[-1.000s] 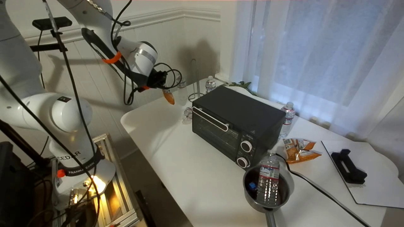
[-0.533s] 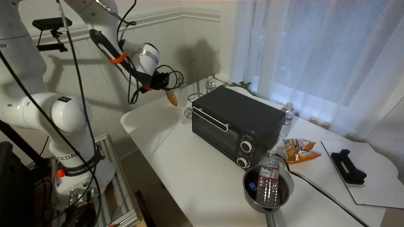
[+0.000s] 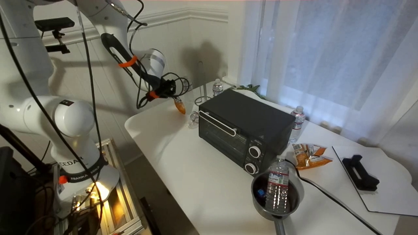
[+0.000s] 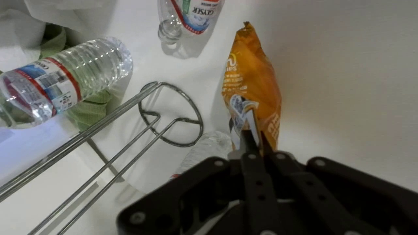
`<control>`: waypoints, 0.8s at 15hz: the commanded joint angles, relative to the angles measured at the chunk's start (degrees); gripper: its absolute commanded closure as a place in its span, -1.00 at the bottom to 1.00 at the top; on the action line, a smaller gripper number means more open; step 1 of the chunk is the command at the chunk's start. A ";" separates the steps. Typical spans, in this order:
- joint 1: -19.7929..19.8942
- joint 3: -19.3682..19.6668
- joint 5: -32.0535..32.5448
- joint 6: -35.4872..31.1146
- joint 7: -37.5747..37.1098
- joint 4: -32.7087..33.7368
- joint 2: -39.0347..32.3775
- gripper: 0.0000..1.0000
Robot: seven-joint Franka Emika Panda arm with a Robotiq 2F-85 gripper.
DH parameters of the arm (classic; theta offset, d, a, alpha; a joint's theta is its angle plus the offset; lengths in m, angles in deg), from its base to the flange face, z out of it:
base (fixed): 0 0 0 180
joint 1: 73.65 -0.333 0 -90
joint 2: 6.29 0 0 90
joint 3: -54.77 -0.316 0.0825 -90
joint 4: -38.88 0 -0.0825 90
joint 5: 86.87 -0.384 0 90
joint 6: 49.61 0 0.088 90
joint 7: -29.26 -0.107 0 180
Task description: Remove the snack pack on top of the oven and place it on the table to the far left
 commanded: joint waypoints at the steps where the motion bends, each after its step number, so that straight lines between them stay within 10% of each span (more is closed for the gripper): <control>1: 0.01 -1.25 1.02 -0.58 -2.37 1.12 -4.64 0.99; 7: 0.58 -1.87 0.21 -3.61 -0.85 1.35 -8.02 0.99; 8: 0.66 -1.84 -0.03 -4.47 -0.44 1.37 -8.39 0.46; 12: 1.28 -1.39 -0.34 -9.57 0.54 1.38 -8.87 0.03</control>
